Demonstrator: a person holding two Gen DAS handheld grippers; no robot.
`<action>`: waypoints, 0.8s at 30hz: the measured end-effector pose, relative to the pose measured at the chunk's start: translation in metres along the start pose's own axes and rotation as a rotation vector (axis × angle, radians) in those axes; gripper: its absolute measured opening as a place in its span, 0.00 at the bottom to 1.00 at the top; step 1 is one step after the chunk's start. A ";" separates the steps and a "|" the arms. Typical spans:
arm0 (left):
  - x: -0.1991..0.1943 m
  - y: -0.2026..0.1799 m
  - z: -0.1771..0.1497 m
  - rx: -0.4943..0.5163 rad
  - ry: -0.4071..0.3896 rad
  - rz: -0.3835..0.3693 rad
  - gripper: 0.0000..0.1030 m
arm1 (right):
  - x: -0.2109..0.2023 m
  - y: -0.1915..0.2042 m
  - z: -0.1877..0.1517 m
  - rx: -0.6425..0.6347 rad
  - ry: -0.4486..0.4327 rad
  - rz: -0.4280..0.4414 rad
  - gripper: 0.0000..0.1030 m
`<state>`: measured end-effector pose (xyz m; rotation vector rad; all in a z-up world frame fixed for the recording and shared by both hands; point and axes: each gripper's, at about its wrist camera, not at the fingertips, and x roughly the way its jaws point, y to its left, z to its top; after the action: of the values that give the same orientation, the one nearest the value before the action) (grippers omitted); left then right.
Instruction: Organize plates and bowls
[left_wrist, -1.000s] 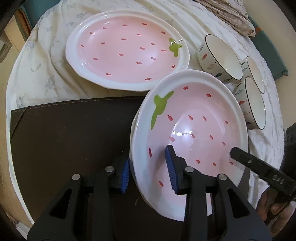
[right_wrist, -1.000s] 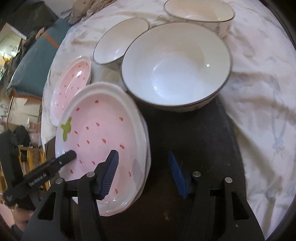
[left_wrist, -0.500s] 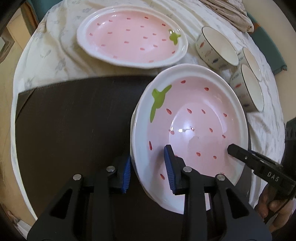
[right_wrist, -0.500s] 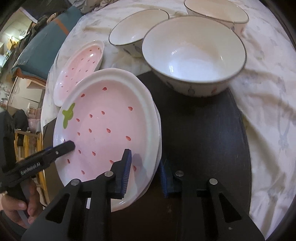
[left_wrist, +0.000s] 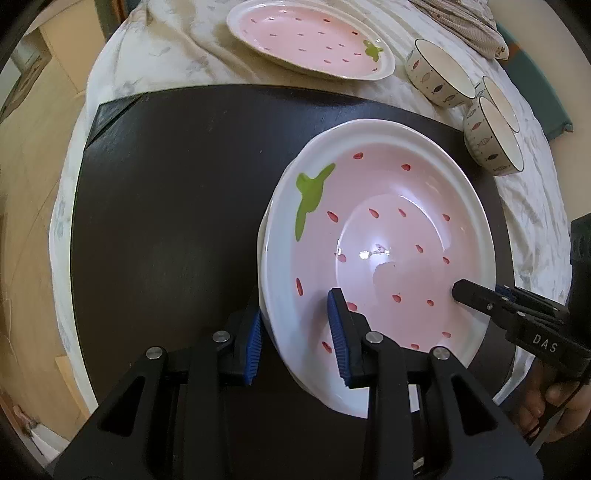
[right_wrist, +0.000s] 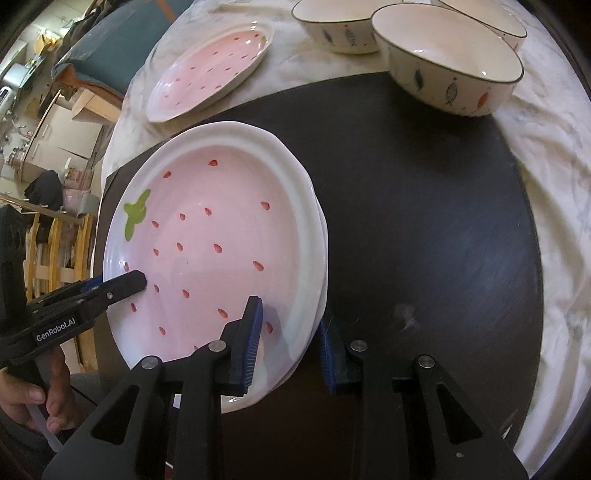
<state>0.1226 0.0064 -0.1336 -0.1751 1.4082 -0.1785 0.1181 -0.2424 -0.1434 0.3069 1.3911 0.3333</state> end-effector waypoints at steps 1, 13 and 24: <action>0.000 0.000 -0.002 -0.004 0.004 -0.002 0.28 | 0.000 0.001 -0.002 0.003 0.000 0.001 0.30; -0.003 -0.004 -0.012 -0.001 0.011 0.024 0.28 | 0.000 -0.001 -0.009 0.015 0.000 -0.016 0.30; -0.005 -0.014 -0.013 0.024 -0.017 0.108 0.30 | 0.004 0.008 -0.006 -0.017 0.002 -0.030 0.33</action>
<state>0.1091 -0.0067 -0.1276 -0.0797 1.3945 -0.1042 0.1119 -0.2330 -0.1447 0.2710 1.3932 0.3204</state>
